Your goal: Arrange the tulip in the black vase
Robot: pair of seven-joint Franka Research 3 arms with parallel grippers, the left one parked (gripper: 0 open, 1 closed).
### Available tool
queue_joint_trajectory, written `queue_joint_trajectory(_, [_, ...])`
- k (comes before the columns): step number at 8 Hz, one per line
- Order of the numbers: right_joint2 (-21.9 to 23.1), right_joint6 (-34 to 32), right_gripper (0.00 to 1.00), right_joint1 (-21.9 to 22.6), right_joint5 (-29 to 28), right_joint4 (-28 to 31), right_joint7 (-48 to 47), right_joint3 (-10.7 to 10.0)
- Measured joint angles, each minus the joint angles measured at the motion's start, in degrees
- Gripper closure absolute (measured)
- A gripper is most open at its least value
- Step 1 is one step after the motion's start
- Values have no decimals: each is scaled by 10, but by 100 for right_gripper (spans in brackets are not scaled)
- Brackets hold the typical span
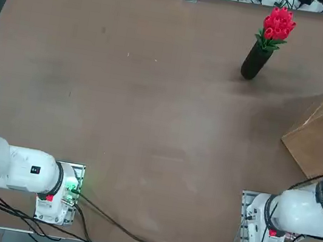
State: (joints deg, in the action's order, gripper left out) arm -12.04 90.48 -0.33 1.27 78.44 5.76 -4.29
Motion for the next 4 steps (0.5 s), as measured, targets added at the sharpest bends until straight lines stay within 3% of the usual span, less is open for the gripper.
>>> queue_joint_trajectory(4, [67,4,0,-17,0,63,-5,25])
